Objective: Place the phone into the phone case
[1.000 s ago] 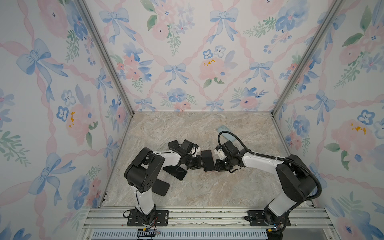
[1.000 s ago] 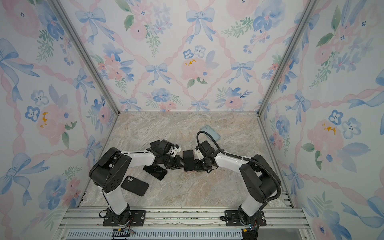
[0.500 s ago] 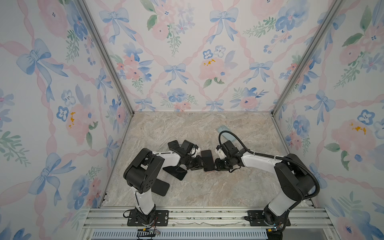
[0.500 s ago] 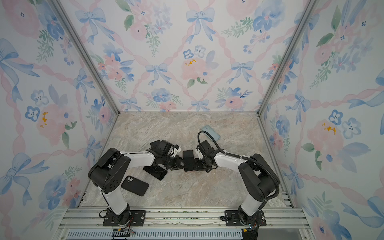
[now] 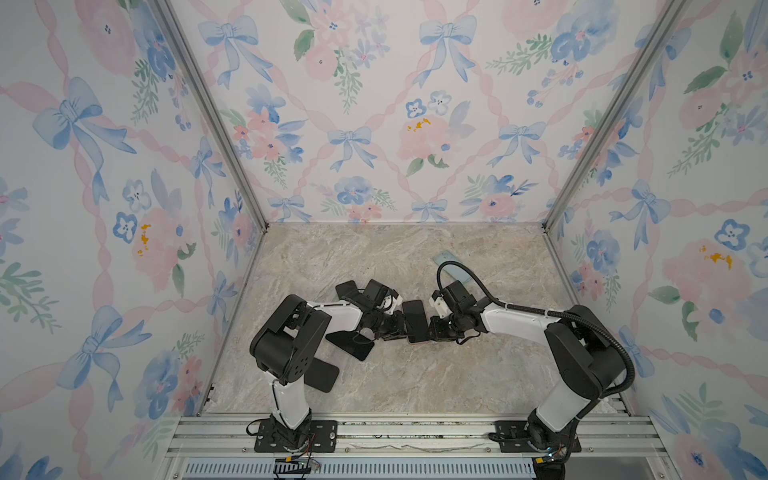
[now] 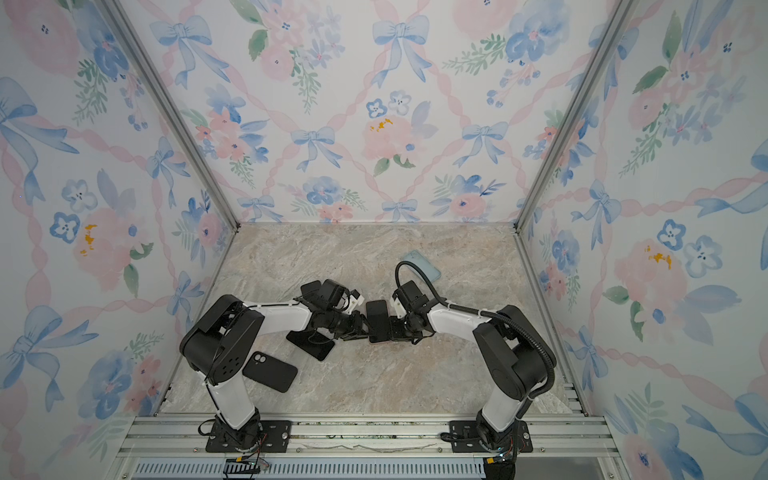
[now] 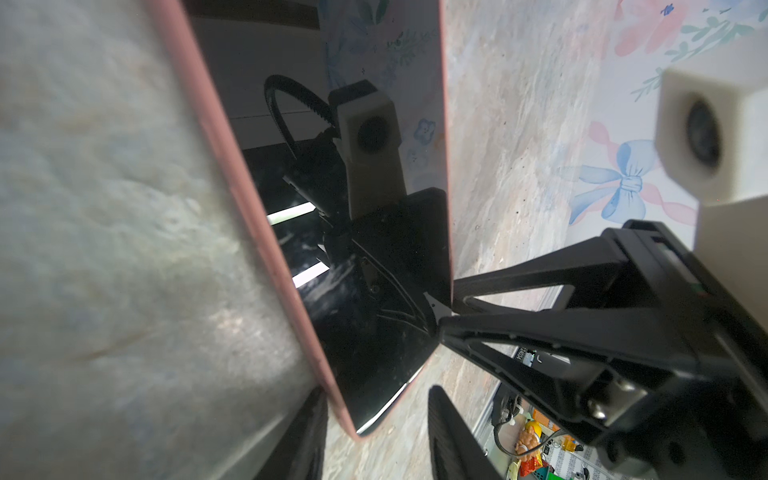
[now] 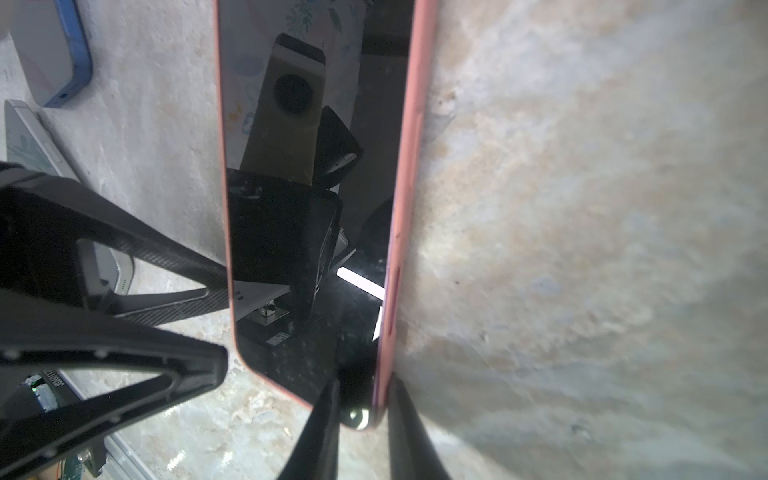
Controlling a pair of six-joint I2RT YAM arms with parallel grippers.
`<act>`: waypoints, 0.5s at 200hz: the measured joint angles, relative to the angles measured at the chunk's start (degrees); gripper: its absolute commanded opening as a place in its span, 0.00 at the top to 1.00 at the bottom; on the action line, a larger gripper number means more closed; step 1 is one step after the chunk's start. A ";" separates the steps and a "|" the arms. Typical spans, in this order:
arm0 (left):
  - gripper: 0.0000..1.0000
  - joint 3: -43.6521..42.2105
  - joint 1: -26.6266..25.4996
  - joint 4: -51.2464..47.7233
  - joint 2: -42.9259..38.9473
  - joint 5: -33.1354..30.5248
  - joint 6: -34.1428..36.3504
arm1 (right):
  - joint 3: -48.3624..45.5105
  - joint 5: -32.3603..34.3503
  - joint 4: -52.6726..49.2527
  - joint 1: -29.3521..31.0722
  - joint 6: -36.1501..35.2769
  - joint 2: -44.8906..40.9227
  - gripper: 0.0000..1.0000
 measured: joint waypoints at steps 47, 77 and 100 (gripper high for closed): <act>0.59 0.02 0.00 -0.04 0.00 -0.07 0.02 | 0.00 0.24 0.00 0.00 -0.02 0.20 0.81; 0.59 -0.33 0.00 0.13 -0.24 -0.31 0.02 | 0.48 0.61 -1.05 0.00 -0.48 0.20 0.78; 0.58 -0.57 0.24 0.44 -0.44 -0.59 0.04 | 0.98 1.29 -2.14 -0.66 -1.79 -0.17 0.76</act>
